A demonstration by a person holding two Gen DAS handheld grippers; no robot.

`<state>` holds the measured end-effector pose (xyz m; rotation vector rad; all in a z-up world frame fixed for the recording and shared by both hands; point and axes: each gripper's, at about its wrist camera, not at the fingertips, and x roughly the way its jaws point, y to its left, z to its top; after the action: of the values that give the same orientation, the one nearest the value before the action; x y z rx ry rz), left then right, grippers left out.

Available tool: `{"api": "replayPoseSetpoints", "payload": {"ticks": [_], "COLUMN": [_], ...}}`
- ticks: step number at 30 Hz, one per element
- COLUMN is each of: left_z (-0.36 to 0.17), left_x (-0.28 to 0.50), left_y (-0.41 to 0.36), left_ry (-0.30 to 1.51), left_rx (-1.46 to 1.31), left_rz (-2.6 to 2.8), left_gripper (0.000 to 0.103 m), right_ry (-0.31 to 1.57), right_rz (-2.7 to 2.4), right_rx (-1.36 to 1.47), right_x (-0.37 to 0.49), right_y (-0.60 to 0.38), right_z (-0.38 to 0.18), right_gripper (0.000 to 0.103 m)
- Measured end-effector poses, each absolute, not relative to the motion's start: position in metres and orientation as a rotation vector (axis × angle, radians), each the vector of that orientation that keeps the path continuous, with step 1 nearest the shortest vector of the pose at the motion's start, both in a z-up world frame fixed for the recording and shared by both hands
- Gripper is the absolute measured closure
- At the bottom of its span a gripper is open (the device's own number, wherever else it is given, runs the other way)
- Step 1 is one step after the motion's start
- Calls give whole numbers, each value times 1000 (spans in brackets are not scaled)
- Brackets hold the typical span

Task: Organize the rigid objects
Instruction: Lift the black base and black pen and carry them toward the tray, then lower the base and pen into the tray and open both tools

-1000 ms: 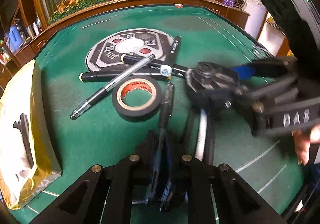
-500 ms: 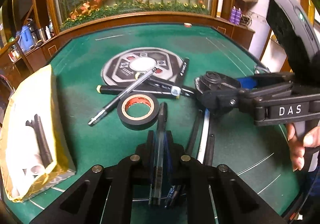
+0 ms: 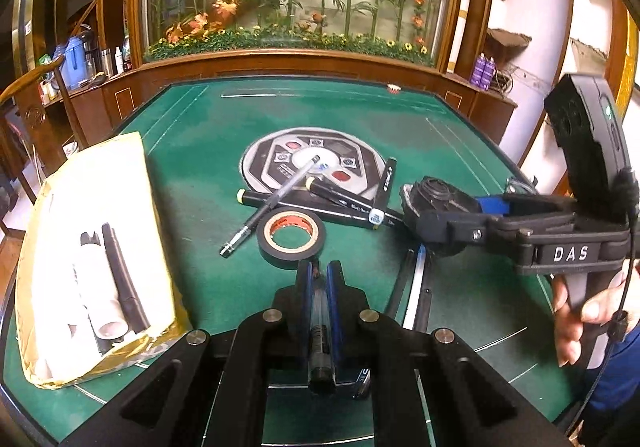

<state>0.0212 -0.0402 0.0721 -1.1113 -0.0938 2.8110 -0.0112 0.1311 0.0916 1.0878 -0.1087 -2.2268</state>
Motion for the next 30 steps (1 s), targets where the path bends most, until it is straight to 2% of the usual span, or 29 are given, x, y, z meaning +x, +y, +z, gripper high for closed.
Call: {"api": "replayPoseSetpoints", "payload": {"ticks": [17,30], "left_z": [114,129], "left_x": [33,35], "left_y": [-111,-189], "left_ry": [-304,-453], "left_rx": [-959,-943], "left_rz": [2943,3059], "left_gripper": [96,96], "right_ry": [-112,5], "right_rz": [-2103,-1997], "right_rx": [1021,947], "right_x": [3,-2], "right_y": [79,-31], "right_z": [113,138], "right_gripper": [39,38]}}
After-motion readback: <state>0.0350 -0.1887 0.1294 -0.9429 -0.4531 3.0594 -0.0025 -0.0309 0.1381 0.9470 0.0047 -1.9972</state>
